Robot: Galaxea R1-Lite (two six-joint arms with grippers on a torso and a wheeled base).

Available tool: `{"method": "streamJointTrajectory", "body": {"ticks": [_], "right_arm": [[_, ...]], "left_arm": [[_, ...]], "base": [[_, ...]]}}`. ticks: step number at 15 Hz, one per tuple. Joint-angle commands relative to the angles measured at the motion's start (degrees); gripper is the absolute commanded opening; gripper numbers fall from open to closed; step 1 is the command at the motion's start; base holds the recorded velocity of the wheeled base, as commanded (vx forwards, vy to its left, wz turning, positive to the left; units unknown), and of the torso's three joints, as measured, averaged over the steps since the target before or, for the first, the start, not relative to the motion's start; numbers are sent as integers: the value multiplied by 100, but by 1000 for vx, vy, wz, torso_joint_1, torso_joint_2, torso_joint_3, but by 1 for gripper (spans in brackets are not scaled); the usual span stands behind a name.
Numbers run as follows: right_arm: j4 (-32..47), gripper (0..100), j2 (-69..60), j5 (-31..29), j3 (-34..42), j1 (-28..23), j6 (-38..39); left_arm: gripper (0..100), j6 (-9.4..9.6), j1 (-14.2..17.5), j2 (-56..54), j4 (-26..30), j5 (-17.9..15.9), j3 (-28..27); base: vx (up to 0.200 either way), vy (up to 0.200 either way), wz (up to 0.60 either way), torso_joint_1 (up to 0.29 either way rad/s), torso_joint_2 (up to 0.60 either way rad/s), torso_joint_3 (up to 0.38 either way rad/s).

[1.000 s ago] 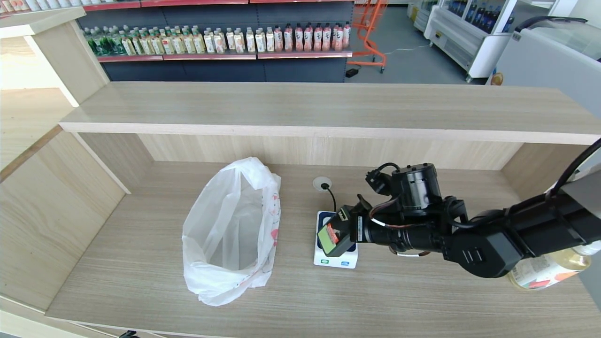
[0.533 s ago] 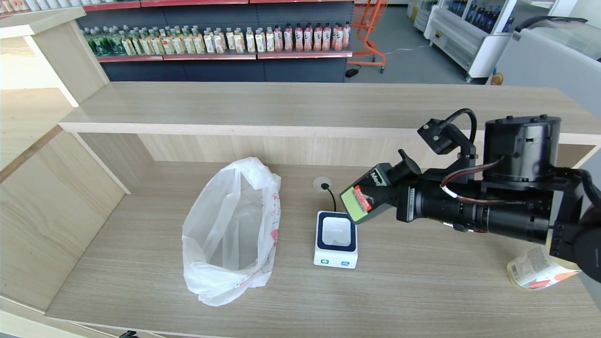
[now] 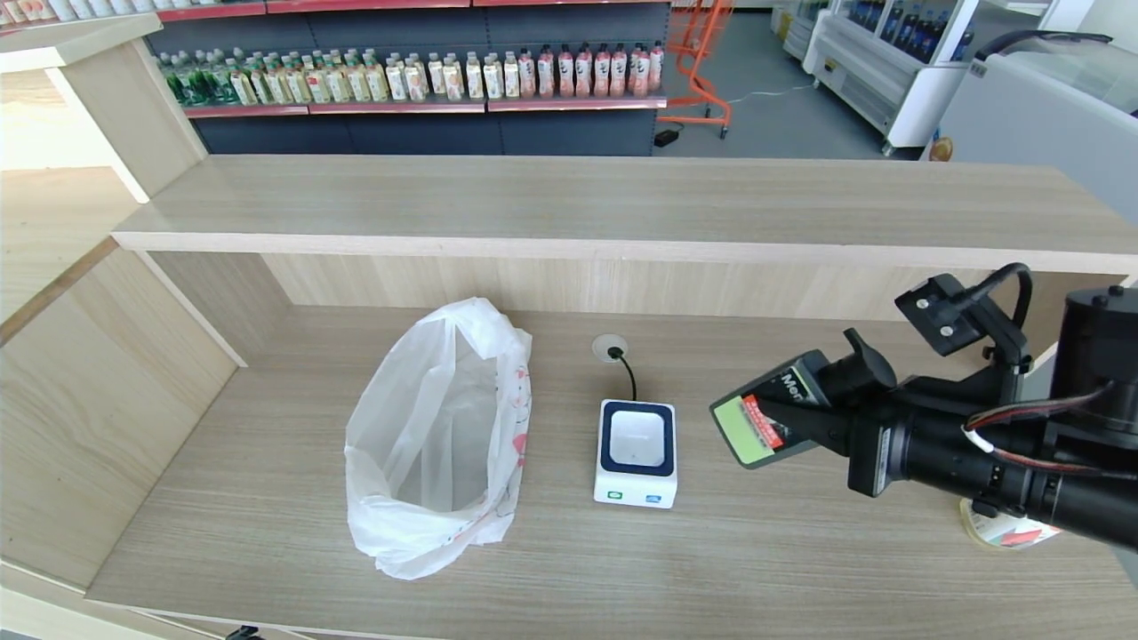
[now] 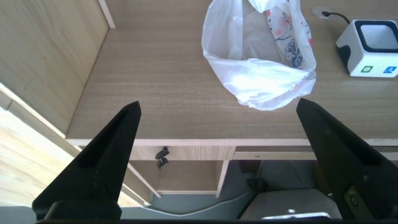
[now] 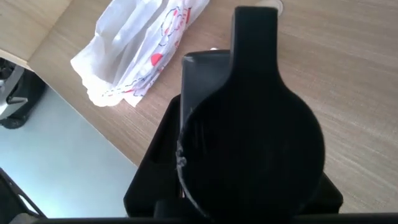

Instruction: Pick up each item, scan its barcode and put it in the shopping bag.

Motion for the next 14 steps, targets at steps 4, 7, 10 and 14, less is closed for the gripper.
{"method": "streamJointTrajectory", "body": {"ticks": [4,7,10,14], "right_arm": [[-5,0,-172,4,49,-26,11],[-5,0,-207,4,49,-26,11],[-5,0,-225,4,119,-26,11],[4,0,-339,22,181,-17,222]], "left_arm": [[100,-1,1,9,0,1,1],[100,-1,1,9,0,1,1],[100,-1,1,9,0,1,1],[100,-1,1,9,0,1,10]], "base": [[0,0,0,0,0,0],[-133,133,0,5,3,-2],[-67,67,0,2,1,2],[0,100,0,10,7,1]]}}
